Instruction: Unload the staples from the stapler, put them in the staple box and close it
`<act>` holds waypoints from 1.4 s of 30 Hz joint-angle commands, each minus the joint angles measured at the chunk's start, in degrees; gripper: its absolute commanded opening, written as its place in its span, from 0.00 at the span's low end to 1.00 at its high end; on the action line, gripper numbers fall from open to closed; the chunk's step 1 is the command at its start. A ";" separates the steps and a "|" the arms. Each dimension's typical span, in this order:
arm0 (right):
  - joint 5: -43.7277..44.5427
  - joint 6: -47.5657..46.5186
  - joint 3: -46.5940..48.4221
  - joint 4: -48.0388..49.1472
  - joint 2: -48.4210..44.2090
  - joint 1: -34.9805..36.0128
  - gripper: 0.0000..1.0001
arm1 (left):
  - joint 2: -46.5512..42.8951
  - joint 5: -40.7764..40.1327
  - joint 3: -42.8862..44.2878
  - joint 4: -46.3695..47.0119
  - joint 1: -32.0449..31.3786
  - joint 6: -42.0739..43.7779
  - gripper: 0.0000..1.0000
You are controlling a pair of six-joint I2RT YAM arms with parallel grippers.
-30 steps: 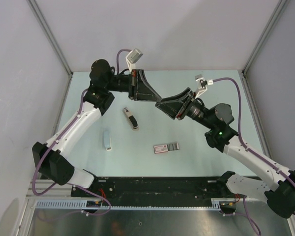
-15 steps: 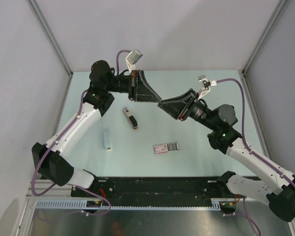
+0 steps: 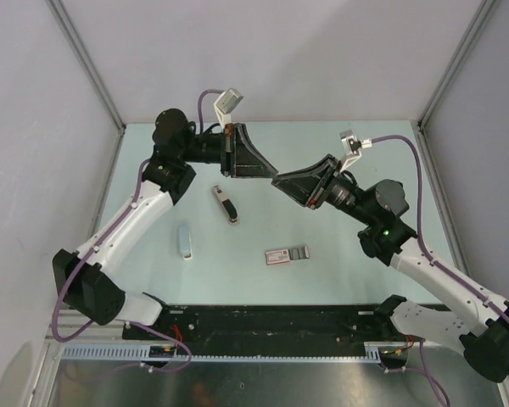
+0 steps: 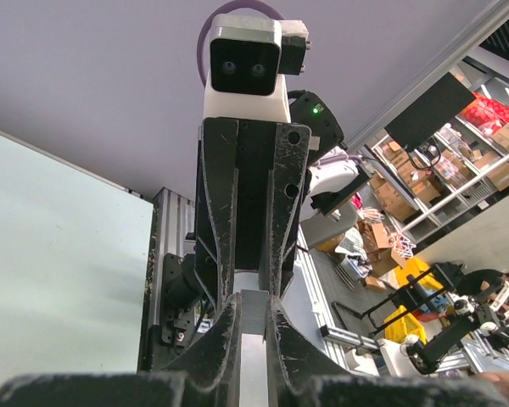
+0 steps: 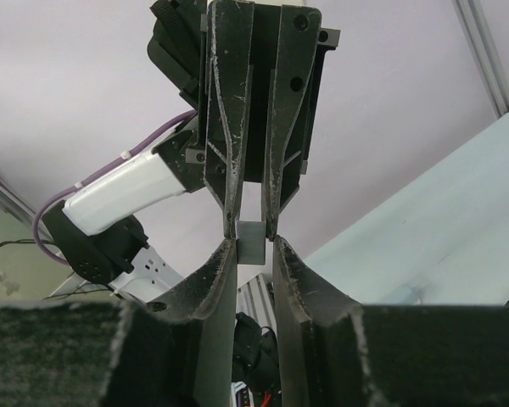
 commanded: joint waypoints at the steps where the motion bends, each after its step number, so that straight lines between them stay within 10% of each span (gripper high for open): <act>1: 0.83 0.04 2.58 2.76 -0.40 -0.12 0.18 | -2.39 0.64 -2.08 0.66 -0.56 1.89 0.17; 6: 1.29 -0.59 2.56 0.21 -0.81 -0.21 0.13 | -2.99 0.69 -3.01 0.44 -0.60 3.08 0.22; 14: 2.55 -1.94 2.58 -5.01 -1.32 -0.21 0.08 | -4.16 0.06 -2.20 -2.41 0.19 6.49 0.57; 21: 6.07 -6.66 2.58 -23.87 -2.97 -0.87 0.08 | -3.92 -12.72 3.96 -28.23 2.29 26.81 0.97; 32: 25.77 -14.67 2.58 -62.27 1.52 4.55 0.04 | -5.75 -40.98 -5.78 -40.06 0.95 54.99 0.99; 42: 37.28 -11.78 1.17 -67.26 10.60 12.91 0.03 | -6.21 -45.90 -13.54 -40.55 0.73 61.16 0.97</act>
